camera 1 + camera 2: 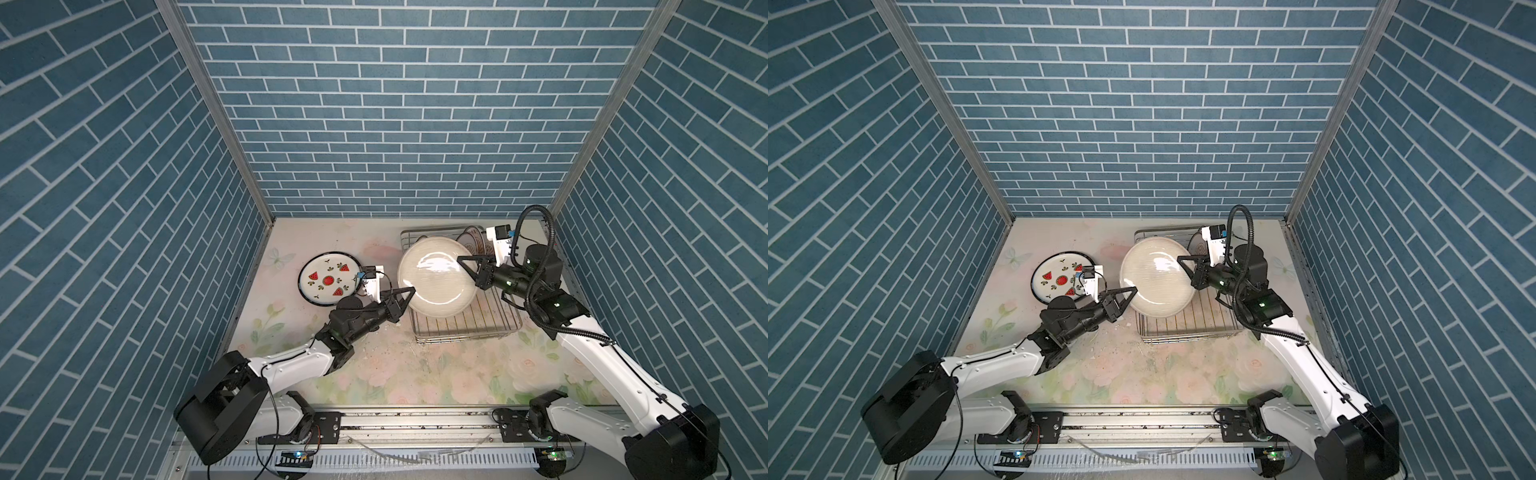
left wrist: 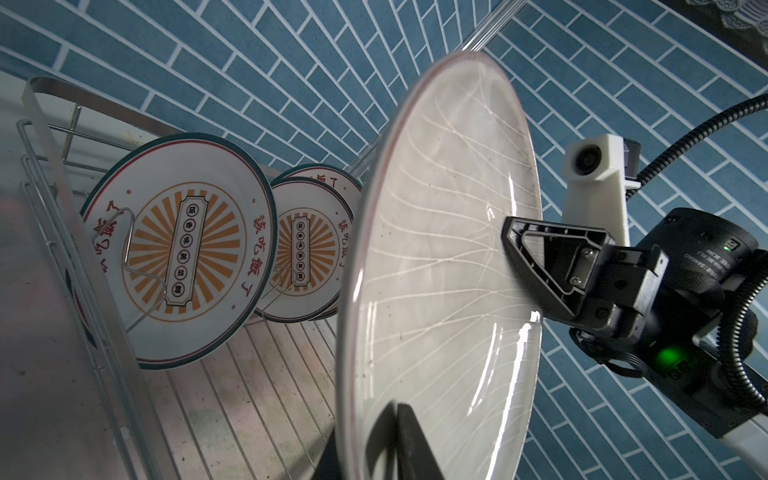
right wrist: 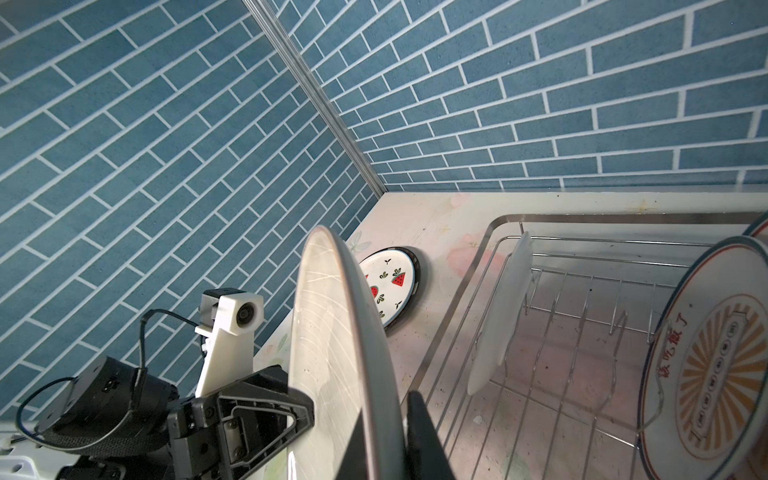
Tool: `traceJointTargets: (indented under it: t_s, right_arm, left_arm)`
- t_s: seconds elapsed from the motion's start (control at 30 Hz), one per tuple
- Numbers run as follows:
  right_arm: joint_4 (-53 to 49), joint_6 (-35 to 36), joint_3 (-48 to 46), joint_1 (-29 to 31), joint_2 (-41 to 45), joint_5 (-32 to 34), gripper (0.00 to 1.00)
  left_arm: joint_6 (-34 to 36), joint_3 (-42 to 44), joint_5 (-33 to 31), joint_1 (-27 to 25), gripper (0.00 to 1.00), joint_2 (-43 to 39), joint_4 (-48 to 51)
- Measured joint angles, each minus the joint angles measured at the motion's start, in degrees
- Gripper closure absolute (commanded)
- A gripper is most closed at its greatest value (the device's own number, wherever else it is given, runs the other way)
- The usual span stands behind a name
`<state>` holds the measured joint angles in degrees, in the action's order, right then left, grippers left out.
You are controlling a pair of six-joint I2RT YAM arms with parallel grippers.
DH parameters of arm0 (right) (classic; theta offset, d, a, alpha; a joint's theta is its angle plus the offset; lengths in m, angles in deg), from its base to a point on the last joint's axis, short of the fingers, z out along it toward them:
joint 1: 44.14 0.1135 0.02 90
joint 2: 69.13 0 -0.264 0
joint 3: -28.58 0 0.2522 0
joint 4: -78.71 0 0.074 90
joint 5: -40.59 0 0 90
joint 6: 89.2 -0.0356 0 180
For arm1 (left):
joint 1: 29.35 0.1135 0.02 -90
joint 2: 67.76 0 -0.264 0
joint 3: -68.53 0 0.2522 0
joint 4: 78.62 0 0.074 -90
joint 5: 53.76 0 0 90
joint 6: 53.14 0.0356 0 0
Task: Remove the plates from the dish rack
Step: 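Hold the white plate up with the right gripper while the left gripper grasps its rim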
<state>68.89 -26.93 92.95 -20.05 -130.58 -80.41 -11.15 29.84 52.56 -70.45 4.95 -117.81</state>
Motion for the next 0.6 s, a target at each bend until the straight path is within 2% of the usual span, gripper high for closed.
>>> traceJointTargets:
  t_s: [0.13, 0.27, 0.47, 0.6]
  right_arm:
    - [1.18, 0.0, 0.0, -0.15, -0.96, -0.39, 0.88]
    - [2.03, 0.0, 0.0, -0.24, -1.97, -0.33, 0.83]
    - [3.96, -0.04, -0.79, -0.5, -3.1, 0.33, 0.8]
    - [4.83, -0.33, -1.7, -0.55, -3.52, 0.81, 0.72]
  left_arm:
    - [-0.68, 0.0, -0.09, 0.22, 1.0, 0.07, -0.11]
    - [-1.66, 0.0, -0.15, 0.26, 1.0, 0.35, -0.11]
    - [-3.26, 0.0, 0.02, 0.22, 1.0, 2.45, -1.77]
    - [-4.17, 0.0, 0.0, 0.2, 1.0, 2.91, -1.73]
